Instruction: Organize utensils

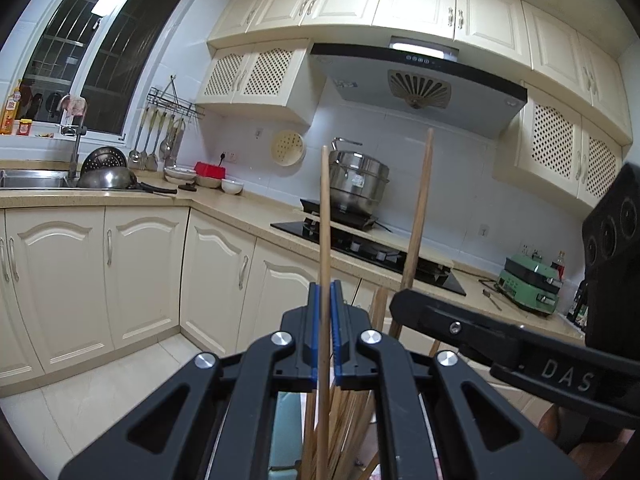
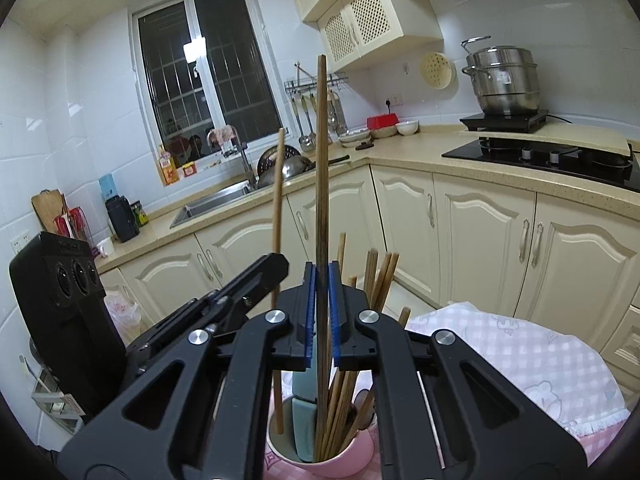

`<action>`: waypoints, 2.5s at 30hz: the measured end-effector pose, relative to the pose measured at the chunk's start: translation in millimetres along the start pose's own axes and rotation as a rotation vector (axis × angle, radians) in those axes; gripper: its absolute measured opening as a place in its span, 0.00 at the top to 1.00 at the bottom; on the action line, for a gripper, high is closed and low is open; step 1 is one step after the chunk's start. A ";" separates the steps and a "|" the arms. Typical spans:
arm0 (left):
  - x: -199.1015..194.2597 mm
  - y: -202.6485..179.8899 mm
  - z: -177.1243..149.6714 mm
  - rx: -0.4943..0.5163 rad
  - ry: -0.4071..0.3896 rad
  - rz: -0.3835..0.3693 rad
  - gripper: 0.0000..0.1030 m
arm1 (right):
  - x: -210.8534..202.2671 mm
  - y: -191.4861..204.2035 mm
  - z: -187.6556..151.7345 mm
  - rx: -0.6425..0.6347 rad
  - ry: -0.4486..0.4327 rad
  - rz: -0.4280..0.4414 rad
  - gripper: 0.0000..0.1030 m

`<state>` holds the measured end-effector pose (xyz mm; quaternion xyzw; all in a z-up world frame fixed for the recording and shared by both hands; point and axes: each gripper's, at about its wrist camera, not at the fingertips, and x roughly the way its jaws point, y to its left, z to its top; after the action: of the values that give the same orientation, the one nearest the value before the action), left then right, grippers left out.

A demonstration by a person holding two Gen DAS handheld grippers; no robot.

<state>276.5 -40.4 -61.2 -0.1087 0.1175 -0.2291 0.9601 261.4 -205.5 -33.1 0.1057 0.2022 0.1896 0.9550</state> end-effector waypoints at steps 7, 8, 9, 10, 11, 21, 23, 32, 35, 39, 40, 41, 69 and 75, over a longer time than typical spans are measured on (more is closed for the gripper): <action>-24.0 13.0 -5.4 -0.016 -0.011 0.037 0.32 | -21.8 -6.6 -0.6 0.047 -0.035 -0.010 0.29; -30.0 15.2 -3.8 -0.016 -0.014 0.046 0.25 | -27.0 -6.9 1.0 0.046 -0.044 -0.017 0.29; -35.1 16.3 -2.1 -0.014 -0.017 0.053 0.22 | -30.9 -6.7 2.1 0.045 -0.050 -0.018 0.29; -42.5 17.1 0.4 -0.008 -0.021 0.068 0.17 | -36.3 -6.3 3.4 0.046 -0.058 -0.019 0.28; -47.5 16.7 2.2 -0.004 -0.021 0.079 0.12 | -40.0 -6.1 4.5 0.049 -0.064 -0.021 0.22; -108.8 -3.9 23.1 0.078 0.021 0.239 0.04 | -95.0 3.5 10.1 0.068 -0.083 -0.070 0.06; -123.8 -11.3 26.0 0.088 0.024 0.258 0.04 | -107.7 8.2 7.8 0.068 -0.083 -0.080 0.06; -195.4 -51.8 32.8 0.144 0.035 0.364 0.04 | -156.4 26.8 -13.1 0.047 -0.065 -0.131 0.06; -213.9 -61.4 30.4 0.143 0.048 0.386 0.04 | -168.2 31.6 -23.4 0.032 -0.060 -0.148 0.06; -237.3 -73.3 24.2 0.152 0.066 0.403 0.04 | -183.3 35.5 -38.3 0.039 -0.054 -0.175 0.06; -243.5 -75.7 21.5 0.153 0.062 0.412 0.04 | -186.0 35.8 -41.3 0.040 -0.051 -0.180 0.06; -247.7 -78.2 18.7 0.153 0.062 0.416 0.04 | -188.4 37.0 -43.6 0.039 -0.050 -0.186 0.06; -330.1 -113.9 -19.4 0.110 0.074 0.434 0.04 | -245.9 82.9 -86.7 -0.023 -0.087 -0.179 0.06; -325.7 -112.6 -19.6 0.105 0.077 0.430 0.04 | -246.5 83.6 -85.1 -0.027 -0.089 -0.190 0.06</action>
<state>-58.1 10.1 7.0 -0.0223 0.1627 -0.0287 0.9860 -10.2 -218.9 -0.7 0.0817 0.1661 0.0958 0.9780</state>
